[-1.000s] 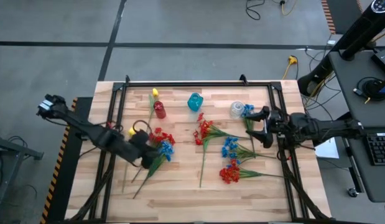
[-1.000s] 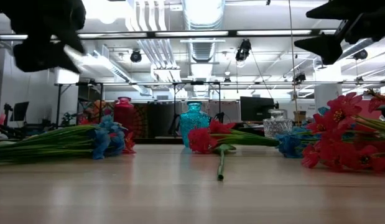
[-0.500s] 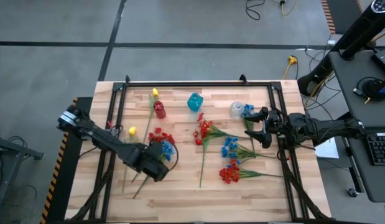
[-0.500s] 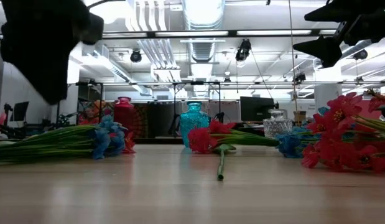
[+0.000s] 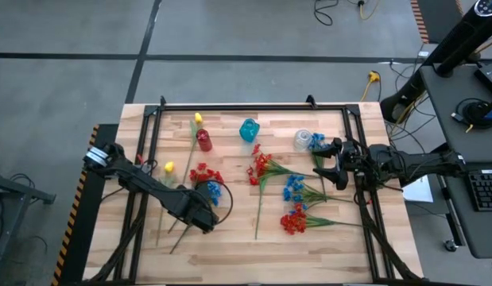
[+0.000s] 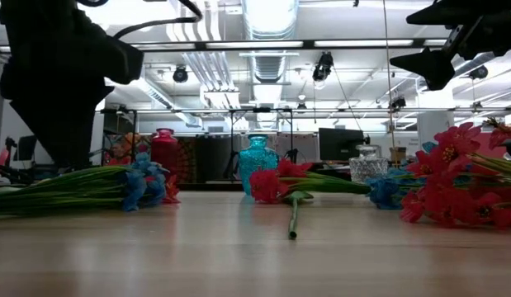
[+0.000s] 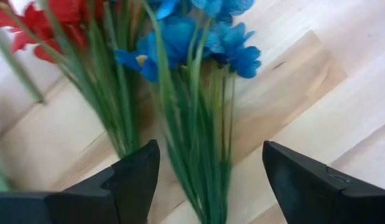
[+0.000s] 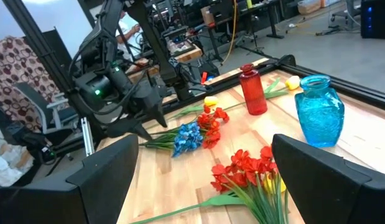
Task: Sort flowers into vase by color
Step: Put the bottom left blue flower into the red vase
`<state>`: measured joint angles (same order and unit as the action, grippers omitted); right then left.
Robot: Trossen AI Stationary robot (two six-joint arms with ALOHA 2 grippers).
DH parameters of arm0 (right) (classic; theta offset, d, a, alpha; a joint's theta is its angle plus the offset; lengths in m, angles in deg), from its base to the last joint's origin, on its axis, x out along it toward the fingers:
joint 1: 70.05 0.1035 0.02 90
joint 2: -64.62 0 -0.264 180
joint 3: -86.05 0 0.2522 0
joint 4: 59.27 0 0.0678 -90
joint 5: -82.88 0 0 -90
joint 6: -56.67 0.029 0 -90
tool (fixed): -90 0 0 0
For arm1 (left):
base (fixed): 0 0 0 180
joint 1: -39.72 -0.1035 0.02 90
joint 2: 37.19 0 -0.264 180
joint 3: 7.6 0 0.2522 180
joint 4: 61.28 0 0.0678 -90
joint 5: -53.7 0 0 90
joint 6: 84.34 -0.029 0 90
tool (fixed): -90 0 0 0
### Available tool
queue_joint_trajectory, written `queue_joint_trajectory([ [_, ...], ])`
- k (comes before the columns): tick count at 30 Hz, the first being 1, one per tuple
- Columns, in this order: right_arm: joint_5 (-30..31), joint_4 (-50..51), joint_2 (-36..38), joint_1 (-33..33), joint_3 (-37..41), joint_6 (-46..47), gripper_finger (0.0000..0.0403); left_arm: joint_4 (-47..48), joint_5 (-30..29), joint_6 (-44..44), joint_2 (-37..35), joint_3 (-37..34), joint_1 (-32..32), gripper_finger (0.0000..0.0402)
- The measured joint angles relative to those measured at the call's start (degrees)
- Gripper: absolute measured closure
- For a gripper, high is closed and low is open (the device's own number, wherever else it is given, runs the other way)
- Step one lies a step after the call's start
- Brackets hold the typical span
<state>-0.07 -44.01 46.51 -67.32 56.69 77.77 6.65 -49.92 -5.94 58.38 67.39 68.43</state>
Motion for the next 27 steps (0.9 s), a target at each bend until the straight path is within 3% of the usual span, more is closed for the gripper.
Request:
queue_joint_trajectory([
  [20, 0.0, 0.1, 0.0, 0.0, 0.0, 0.0, 0.0041, -1.7, -1.4, -2.4, 7.6, -0.4, -1.0, 0.0192],
  [27, 0.0, 0.1, 0.0, 0.0, 0.0, 0.0, 0.0041, -1.9, -1.4, -2.7, 7.6, -0.4, -1.1, 0.0247],
])
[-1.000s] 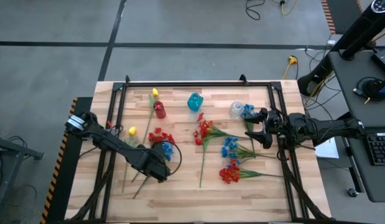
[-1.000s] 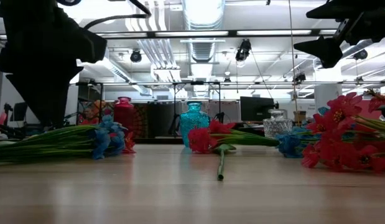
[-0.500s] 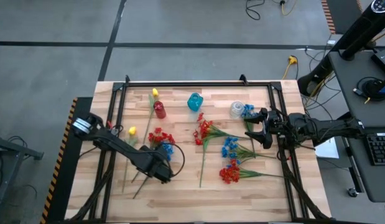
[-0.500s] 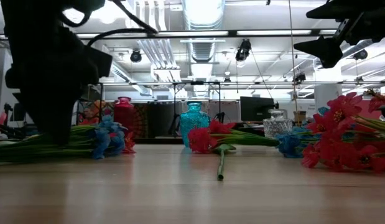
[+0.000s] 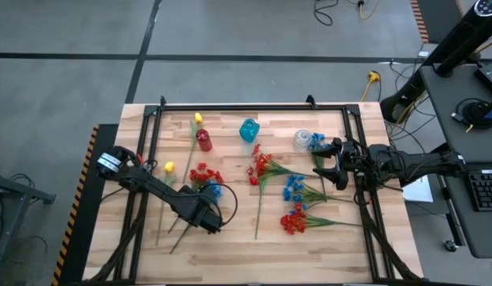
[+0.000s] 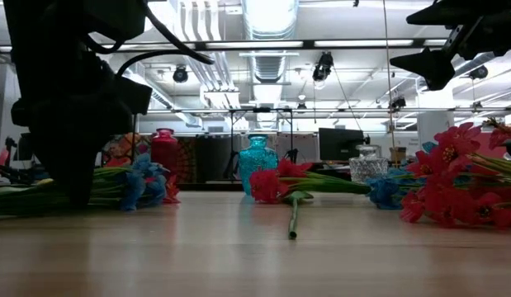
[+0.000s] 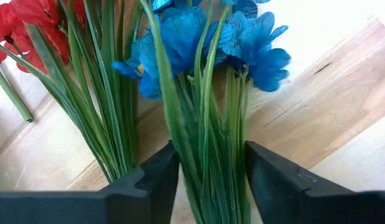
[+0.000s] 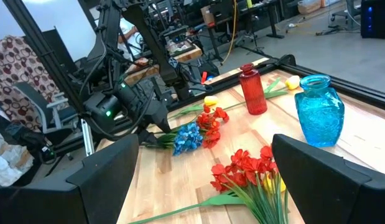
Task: Sort flowers into vase by color
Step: Put the bottom left blue flower into the red vase
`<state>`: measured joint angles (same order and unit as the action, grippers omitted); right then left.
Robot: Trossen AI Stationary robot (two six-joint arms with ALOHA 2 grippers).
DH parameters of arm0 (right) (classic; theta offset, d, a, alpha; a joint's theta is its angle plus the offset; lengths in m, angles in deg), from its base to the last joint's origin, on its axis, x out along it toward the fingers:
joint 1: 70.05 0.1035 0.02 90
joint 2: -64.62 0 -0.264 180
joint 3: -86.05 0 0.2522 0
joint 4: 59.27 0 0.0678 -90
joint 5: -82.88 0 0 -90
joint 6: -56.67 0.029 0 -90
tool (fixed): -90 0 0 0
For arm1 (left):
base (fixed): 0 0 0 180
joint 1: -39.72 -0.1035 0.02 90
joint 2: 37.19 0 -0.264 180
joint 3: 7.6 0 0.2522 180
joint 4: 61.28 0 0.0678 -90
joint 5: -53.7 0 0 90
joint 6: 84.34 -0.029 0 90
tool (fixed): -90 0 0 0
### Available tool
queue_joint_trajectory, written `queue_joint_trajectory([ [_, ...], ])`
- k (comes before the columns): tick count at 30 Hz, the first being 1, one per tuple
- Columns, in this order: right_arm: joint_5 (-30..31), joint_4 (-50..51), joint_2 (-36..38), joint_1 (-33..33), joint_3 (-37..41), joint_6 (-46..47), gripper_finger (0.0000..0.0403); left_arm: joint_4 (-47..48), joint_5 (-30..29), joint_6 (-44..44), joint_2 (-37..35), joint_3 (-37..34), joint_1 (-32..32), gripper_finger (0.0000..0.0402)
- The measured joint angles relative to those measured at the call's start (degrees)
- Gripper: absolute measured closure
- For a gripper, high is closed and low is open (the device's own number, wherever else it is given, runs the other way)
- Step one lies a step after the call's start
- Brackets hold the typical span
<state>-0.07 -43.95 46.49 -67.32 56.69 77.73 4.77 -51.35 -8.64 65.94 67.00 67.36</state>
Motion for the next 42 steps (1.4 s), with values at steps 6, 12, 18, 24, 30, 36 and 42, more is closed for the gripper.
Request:
queue_joint_trajectory([
  [6, 0.0, 0.0, 0.0, 0.0, 0.0, 0.0, 0.0041, 0.0, 0.0, -0.2, 0.0, 0.0, 0.0, 0.0314],
  [12, 0.0, 0.0, 0.0, 0.0, 0.0, 0.0, 0.0041, 0.0, 0.0, -0.6, 0.0, 0.0, 0.0, 0.0375],
  [18, 0.0, 0.0, 0.0, 0.0, 0.0, 0.0, 0.0041, 0.0, -0.5, -2.0, -1.6, 0.3, 0.0, 0.0397],
  [24, 0.0, 0.0, 0.0, 0.0, 0.0, 0.0, 0.0041, 0.0, -1.2, -3.6, -6.4, 0.4, 0.1, 0.0396],
  [30, 0.0, 0.0, 0.0, 0.0, 0.0, -0.1, 0.0041, 0.0, -2.5, -6.0, -12.1, 0.4, 0.4, 0.0396],
  [36, 0.0, 0.0, 0.0, 0.0, 0.0, -0.2, 0.0041, 0.0, -5.9, -9.1, -18.1, 0.4, 0.8, 0.0396],
  [42, 0.0, 0.0, 0.0, 0.0, 0.0, -0.2, 0.0041, -2.0, -13.1, -15.3, -24.8, 0.4, 0.8, 0.0396],
])
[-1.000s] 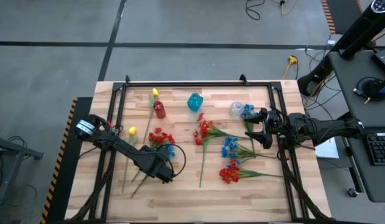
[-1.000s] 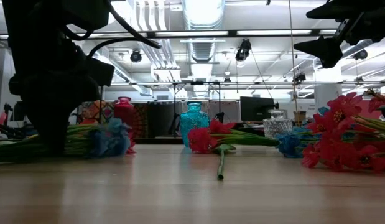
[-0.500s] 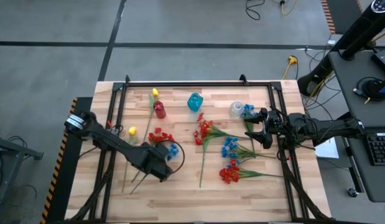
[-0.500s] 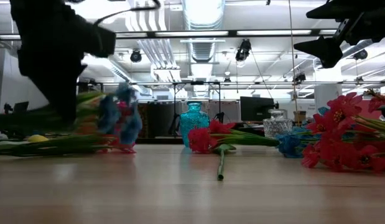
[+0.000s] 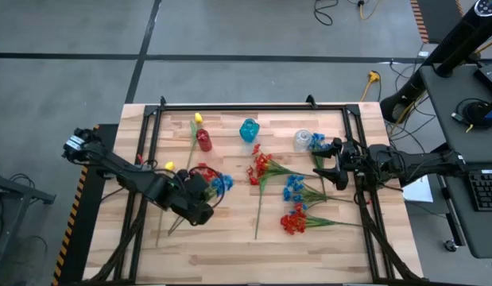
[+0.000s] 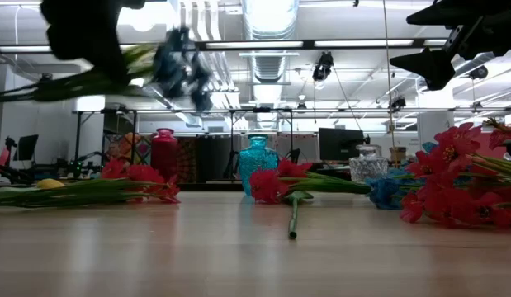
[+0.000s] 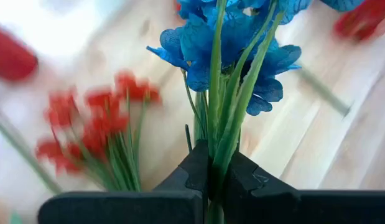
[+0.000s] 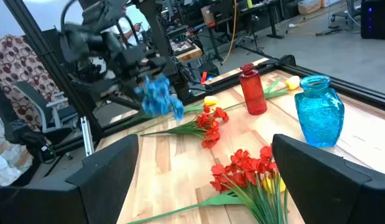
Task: Sort flowers into vase by color
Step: Put the bottom left blue flower into the red vase
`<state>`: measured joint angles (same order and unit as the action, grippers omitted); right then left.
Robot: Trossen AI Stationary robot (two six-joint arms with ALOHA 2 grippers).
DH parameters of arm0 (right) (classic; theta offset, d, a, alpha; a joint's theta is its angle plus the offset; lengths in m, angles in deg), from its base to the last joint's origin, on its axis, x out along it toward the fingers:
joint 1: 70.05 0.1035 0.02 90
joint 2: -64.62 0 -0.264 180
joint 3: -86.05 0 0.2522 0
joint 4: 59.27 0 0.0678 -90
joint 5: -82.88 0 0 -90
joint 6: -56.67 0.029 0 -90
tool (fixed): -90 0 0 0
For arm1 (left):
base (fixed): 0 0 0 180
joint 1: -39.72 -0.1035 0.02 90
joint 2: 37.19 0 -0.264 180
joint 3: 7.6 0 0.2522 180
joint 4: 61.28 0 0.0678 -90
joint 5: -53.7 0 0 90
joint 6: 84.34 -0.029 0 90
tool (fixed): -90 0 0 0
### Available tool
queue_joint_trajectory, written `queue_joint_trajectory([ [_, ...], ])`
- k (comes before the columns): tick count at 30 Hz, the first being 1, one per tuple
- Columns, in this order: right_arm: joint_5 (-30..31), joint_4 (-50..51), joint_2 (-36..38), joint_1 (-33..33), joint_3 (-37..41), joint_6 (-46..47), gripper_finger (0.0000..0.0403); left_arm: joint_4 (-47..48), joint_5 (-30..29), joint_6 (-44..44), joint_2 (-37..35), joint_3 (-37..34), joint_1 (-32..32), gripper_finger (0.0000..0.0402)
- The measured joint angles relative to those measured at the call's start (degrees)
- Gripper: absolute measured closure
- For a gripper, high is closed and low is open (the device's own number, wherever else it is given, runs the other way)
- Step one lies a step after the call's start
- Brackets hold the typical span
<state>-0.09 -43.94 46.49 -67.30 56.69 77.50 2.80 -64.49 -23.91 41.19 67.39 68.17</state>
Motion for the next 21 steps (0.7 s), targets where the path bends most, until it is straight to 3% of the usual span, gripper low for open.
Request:
queue_joint_trajectory([
  [4, 0.0, 0.0, 0.0, 0.0, 0.0, -0.5, 0.0041, -7.3, -7.7, -10.8, -4.5, 0.0, 0.0, 0.0395],
  [14, 0.0, 0.0, 0.0, 0.0, 0.0, -1.1, 0.0041, -34.4, -19.6, -56.7, -13.2, -0.2, -2.3, 0.0395],
  [18, 0.0, 0.0, 0.0, 0.0, 0.0, -1.2, 0.0041, -44.5, -18.6, -67.1, -17.0, -1.5, -6.5, 0.0395],
  [21, 0.0, 0.0, 0.0, 0.0, 0.0, -1.3, 0.0041, -54.4, -12.3, -72.2, -19.7, -5.0, -11.2, 0.0395],
])
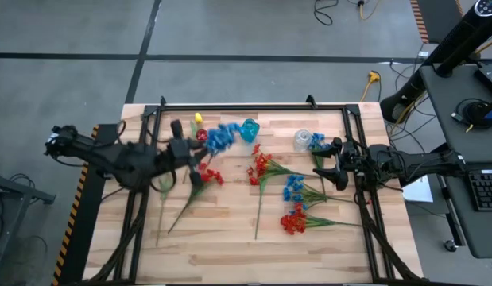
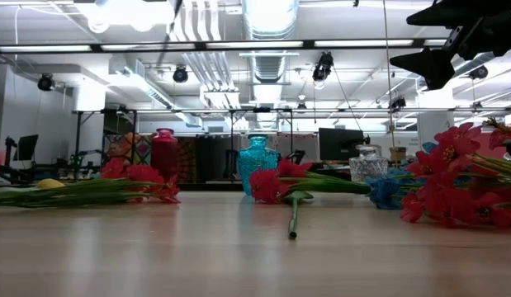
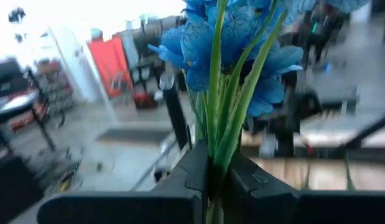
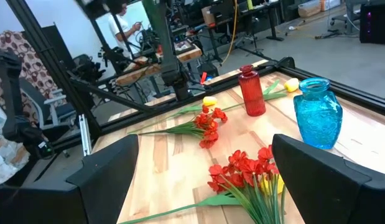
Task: Sort flowers into vase by color
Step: Put the bottom left blue flower into the red vase
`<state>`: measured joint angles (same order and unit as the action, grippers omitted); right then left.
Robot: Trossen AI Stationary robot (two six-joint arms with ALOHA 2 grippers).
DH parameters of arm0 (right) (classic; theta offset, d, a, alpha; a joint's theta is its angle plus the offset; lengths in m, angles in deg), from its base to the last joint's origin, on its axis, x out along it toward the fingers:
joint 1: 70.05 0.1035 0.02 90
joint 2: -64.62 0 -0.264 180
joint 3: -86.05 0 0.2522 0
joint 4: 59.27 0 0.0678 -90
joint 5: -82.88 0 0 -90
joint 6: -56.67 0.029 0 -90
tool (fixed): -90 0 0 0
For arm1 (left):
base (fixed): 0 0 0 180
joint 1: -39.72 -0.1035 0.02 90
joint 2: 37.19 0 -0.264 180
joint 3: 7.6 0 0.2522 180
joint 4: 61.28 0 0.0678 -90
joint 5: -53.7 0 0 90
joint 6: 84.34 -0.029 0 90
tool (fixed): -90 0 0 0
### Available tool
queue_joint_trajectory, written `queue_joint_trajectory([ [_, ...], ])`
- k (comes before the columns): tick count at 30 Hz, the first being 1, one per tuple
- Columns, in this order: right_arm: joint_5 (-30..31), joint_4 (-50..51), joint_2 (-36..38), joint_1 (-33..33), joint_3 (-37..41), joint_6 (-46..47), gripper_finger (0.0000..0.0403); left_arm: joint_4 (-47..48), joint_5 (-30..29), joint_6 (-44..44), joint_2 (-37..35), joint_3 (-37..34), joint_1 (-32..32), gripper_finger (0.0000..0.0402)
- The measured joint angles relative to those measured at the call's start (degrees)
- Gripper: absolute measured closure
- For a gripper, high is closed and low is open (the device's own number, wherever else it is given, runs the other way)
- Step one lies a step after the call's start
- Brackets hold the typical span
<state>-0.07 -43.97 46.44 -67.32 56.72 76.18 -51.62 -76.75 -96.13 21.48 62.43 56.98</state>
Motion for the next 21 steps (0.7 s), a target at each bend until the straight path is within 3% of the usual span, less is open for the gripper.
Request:
queue_joint_trajectory([
  [7, 0.0, 0.0, 0.0, 0.0, 0.0, 0.0, 0.0041, -16.4, 10.5, -2.8, -5.8, -12.9, -11.4, 0.0395],
  [16, 0.0, 0.0, 0.0, 0.0, 0.1, -0.6, 0.0041, -20.8, 16.1, -2.8, -13.3, -22.9, -20.8, 0.0395],
  [21, 0.0, 0.0, 0.0, 0.0, 0.1, -1.1, 0.0041, -27.9, 20.4, -6.4, -16.1, -26.9, -24.7, 0.0395],
])
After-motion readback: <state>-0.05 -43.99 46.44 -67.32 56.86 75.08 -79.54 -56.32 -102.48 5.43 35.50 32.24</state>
